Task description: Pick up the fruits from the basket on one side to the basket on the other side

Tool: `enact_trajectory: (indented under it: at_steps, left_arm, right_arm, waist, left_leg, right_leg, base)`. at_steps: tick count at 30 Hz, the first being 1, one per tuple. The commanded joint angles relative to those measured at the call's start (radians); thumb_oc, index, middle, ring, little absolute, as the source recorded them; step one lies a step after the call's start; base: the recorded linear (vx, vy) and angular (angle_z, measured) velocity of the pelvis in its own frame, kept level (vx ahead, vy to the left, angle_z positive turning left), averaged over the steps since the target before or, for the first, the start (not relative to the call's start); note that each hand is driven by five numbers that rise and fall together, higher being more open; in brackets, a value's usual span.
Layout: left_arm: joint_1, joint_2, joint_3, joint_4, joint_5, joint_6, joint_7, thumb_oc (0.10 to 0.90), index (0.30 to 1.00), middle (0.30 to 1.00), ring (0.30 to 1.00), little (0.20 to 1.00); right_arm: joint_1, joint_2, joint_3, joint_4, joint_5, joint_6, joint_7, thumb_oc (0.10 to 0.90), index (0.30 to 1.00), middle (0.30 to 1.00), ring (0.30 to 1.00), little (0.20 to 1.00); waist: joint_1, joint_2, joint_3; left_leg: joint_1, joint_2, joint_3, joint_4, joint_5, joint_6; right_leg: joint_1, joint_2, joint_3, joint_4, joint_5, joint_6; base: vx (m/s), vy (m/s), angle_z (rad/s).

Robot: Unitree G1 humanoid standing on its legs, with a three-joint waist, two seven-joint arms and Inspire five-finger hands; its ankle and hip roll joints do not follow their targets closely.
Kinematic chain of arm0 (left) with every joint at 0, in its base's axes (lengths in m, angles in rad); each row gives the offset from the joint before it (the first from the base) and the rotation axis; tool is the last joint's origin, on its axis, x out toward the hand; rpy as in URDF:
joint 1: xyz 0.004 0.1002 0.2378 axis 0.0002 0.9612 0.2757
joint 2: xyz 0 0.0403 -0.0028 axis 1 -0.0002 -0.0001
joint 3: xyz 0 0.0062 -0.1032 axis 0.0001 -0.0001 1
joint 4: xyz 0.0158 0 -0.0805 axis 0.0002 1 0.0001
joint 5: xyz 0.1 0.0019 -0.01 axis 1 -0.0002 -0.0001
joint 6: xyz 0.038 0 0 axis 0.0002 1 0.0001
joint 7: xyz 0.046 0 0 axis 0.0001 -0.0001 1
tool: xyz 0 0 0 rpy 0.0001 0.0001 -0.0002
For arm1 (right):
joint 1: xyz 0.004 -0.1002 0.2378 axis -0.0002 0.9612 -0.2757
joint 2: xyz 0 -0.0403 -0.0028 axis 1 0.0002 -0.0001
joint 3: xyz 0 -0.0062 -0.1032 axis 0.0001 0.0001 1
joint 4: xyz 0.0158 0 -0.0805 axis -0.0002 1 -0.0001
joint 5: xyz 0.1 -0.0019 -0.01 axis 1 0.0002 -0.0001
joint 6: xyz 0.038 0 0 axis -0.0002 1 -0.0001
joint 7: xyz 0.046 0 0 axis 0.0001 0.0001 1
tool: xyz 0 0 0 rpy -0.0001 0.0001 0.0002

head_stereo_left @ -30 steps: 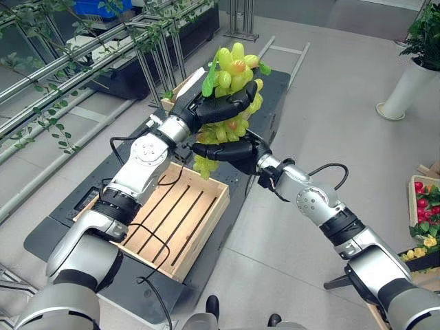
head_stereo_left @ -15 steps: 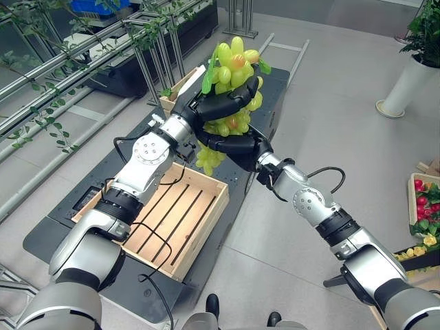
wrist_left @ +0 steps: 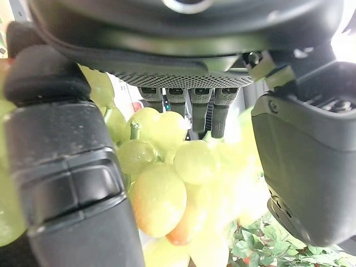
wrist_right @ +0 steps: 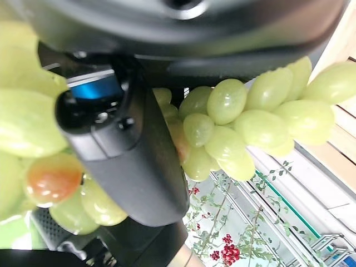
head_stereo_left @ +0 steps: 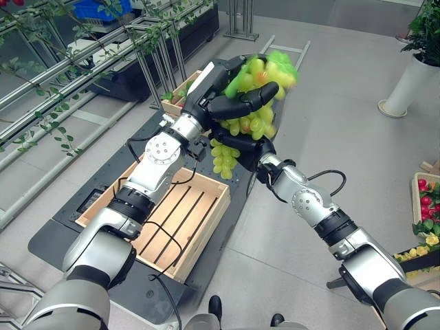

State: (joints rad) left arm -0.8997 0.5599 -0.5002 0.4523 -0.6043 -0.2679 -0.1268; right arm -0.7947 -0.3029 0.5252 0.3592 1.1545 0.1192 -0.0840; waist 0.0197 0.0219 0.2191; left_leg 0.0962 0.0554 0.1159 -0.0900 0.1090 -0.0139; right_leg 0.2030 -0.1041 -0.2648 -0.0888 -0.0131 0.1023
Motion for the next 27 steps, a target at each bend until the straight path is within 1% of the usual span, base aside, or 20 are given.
enact_trajectory:
  at_steps: [1, 2, 3, 7, 8, 11, 13, 14, 17, 18, 19, 22, 23, 24, 26, 27]
  left_arm:
    - [-0.111, -0.02, 0.078, 0.203, -0.06, -0.086, 0.137, 0.8, 0.9, 0.9, 0.9, 0.9]
    - [-0.11, -0.02, 0.082, 0.205, -0.059, -0.088, 0.146, 0.8, 0.9, 0.9, 0.9, 0.9]
    - [-0.103, -0.019, 0.096, 0.214, -0.05, -0.099, 0.187, 0.8, 0.9, 0.9, 0.9, 0.9]
    - [-0.086, -0.017, 0.129, 0.237, -0.007, -0.13, 0.266, 0.8, 0.9, 0.9, 0.9, 0.9]
    - [-0.084, -0.017, 0.131, 0.238, -0.006, -0.13, 0.272, 0.8, 0.9, 0.9, 0.9, 0.9]
    - [-0.055, -0.003, 0.171, 0.258, -0.01, -0.155, 0.348, 0.8, 0.9, 0.9, 0.9, 0.9]
    - [-0.043, 0.0, 0.189, 0.265, -0.026, -0.166, 0.372, 0.8, 0.9, 0.9, 0.9, 0.9]
    - [-0.038, 0.0, 0.195, 0.267, -0.026, -0.169, 0.38, 0.8, 0.9, 0.9, 0.9, 0.9]
    - [-0.011, 0.011, 0.235, 0.287, 0.009, -0.188, 0.468, 0.8, 0.9, 0.9, 0.9, 0.9]
    - [-0.01, 0.01, 0.235, 0.286, 0.01, -0.187, 0.469, 0.8, 0.9, 0.9, 0.9, 0.9]
    - [0.0, 0.013, 0.248, 0.304, 0.023, -0.193, 0.507, 0.8, 0.9, 0.9, 0.9, 0.9]
    - [0.022, 0.016, 0.264, 0.322, 0.047, -0.201, 0.544, 0.8, 0.9, 0.9, 0.9, 0.9]
    - [0.044, 0.017, 0.274, 0.328, 0.058, -0.193, 0.534, 0.8, 0.9, 0.9, 0.9, 0.9]
    - [0.051, 0.015, 0.276, 0.327, 0.064, -0.192, 0.533, 0.8, 0.9, 0.9, 0.9, 0.9]
    - [0.132, -0.004, 0.288, 0.295, 0.101, -0.176, 0.502, 0.8, 0.9, 0.9, 0.9, 0.9]
    - [0.138, -0.006, 0.289, 0.292, 0.105, -0.176, 0.501, 0.8, 0.9, 0.9, 0.9, 0.9]
  right_arm:
    - [-0.141, 0.062, -0.085, 0.004, 0.012, -0.206, 0.023, 0.4, 0.3, 0.3, 0.3, 0.3]
    - [-0.139, 0.061, -0.085, 0.003, 0.008, -0.209, 0.02, 0.4, 0.3, 0.3, 0.3, 0.3]
    - [-0.131, 0.059, -0.089, -0.005, -0.005, -0.214, 0.003, 0.4, 0.3, 0.3, 0.3, 0.3]
    - [-0.114, 0.05, -0.105, -0.01, -0.054, -0.226, -0.032, 0.4, 0.3, 0.3, 0.3, 0.3]
    - [-0.113, 0.049, -0.105, -0.011, -0.061, -0.228, -0.036, 0.4, 0.3, 0.3, 0.3, 0.3]
    - [-0.089, 0.026, -0.123, -0.02, -0.117, -0.235, -0.063, 0.4, 0.3, 0.3, 0.3, 0.3]
    - [-0.079, 0.013, -0.13, -0.023, -0.143, -0.239, -0.078, 0.4, 0.3, 0.3, 0.3, 0.3]
    - [-0.076, 0.01, -0.133, -0.023, -0.147, -0.238, -0.081, 0.4, 0.3, 0.3, 0.3, 0.3]
    - [-0.056, -0.014, -0.15, -0.013, -0.188, -0.249, -0.085, 0.4, 0.3, 0.3, 0.3, 0.3]
    - [-0.056, -0.014, -0.15, -0.013, -0.188, -0.249, -0.085, 0.4, 0.3, 0.3, 0.3, 0.3]
    - [-0.048, -0.02, -0.154, -0.011, -0.208, -0.255, -0.085, 0.4, 0.3, 0.3, 0.3, 0.3]
    - [-0.032, -0.032, -0.155, -0.014, -0.236, -0.263, -0.084, 0.4, 0.3, 0.3, 0.3, 0.3]
    - [-0.019, -0.039, -0.156, -0.025, -0.269, -0.272, -0.086, 0.4, 0.3, 0.3, 0.3, 0.3]
    - [-0.015, -0.04, -0.156, -0.03, -0.275, -0.274, -0.086, 0.4, 0.3, 0.3, 0.3, 0.3]
    - [0.037, -0.054, -0.176, -0.1, -0.326, -0.285, -0.085, 0.4, 0.3, 0.3, 0.3, 0.3]
    - [0.041, -0.055, -0.177, -0.104, -0.327, -0.286, -0.084, 0.4, 0.3, 0.3, 0.3, 0.3]
  waist:
    - [0.016, -0.009, -0.192]
    - [0.016, -0.009, -0.192]
    - [0.013, -0.01, -0.19]
    - [0.01, -0.01, -0.186]
    - [0.009, -0.01, -0.186]
    - [0.003, -0.012, -0.184]
    - [-0.001, -0.013, -0.183]
    - [-0.002, -0.013, -0.183]
    - [-0.01, -0.015, -0.18]
    - [-0.01, -0.014, -0.18]
    - [-0.014, -0.015, -0.18]
    - [-0.018, -0.017, -0.178]
    - [-0.02, -0.019, -0.176]
    - [-0.021, -0.019, -0.175]
    - [-0.026, -0.024, -0.171]
    - [-0.025, -0.024, -0.171]
  left_leg:
    - [0.044, 0.014, -0.01, 0.003, -0.142, -0.046]
    - [0.044, 0.014, -0.01, 0.003, -0.142, -0.046]
    - [0.045, 0.015, -0.01, 0.003, -0.141, -0.046]
    - [0.045, 0.015, -0.01, 0.003, -0.143, -0.045]
    - [0.045, 0.015, -0.01, 0.003, -0.143, -0.045]
    - [0.046, 0.016, -0.008, 0.003, -0.144, -0.045]
    - [0.048, 0.016, -0.007, 0.003, -0.146, -0.045]
    - [0.049, 0.016, -0.006, 0.003, -0.146, -0.045]
    - [0.053, 0.018, -0.001, 0.003, -0.148, -0.045]
    - [0.053, 0.018, -0.001, 0.003, -0.148, -0.045]
    - [0.054, 0.019, 0.001, 0.003, -0.148, -0.045]
    - [0.056, 0.019, 0.004, 0.003, -0.15, -0.045]
    - [0.057, 0.019, 0.004, 0.003, -0.152, -0.044]
    - [0.057, 0.019, 0.005, 0.003, -0.152, -0.044]
    - [0.059, 0.019, 0.008, 0.003, -0.154, -0.04]
    - [0.059, 0.019, 0.009, 0.003, -0.154, -0.04]
  right_leg:
    - [-0.004, -0.013, -0.036, 0.002, -0.036, -0.041]
    - [-0.004, -0.013, -0.036, 0.002, -0.036, -0.042]
    - [-0.004, -0.012, -0.034, 0.002, -0.036, -0.043]
    - [-0.006, -0.012, -0.031, 0.002, -0.037, -0.043]
    - [-0.006, -0.012, -0.031, 0.002, -0.037, -0.043]
    - [-0.007, -0.012, -0.025, 0.002, -0.037, -0.043]
    - [-0.007, -0.011, -0.022, 0.002, -0.038, -0.043]
    - [-0.006, -0.011, -0.021, 0.002, -0.038, -0.043]
    - [-0.006, -0.01, -0.015, 0.002, -0.038, -0.044]
    - [-0.006, -0.01, -0.014, 0.002, -0.038, -0.044]
    - [-0.006, -0.009, -0.012, 0.002, -0.038, -0.044]
    - [-0.007, -0.009, -0.008, 0.002, -0.038, -0.044]
    - [-0.008, -0.008, -0.004, 0.002, -0.037, -0.043]
    - [-0.008, -0.008, -0.003, 0.002, -0.037, -0.043]
    - [-0.012, -0.005, 0.005, 0.002, -0.034, -0.042]
    - [-0.012, -0.004, 0.006, 0.002, -0.034, -0.042]
  base:
    - [0.0, 0.0, 0.0]
    - [0.0, 0.0, 0.0]
    - [0.0, 0.0, 0.0]
    - [0.0, 0.0, 0.0]
    - [0.0, 0.0, 0.0]
    - [0.0, 0.0, 0.0]
    - [0.0, 0.0, 0.0]
    - [0.0, 0.0, 0.0]
    - [0.0, 0.0, 0.0]
    - [0.0, 0.0, 0.0]
    - [0.0, 0.0, 0.0]
    - [0.0, -0.011, -0.04]
    - [0.0, -0.017, -0.03]
    - [0.0, 0.0, 0.0]
    - [0.0, -0.033, -0.01]
    - [0.0, -0.043, -0.02]
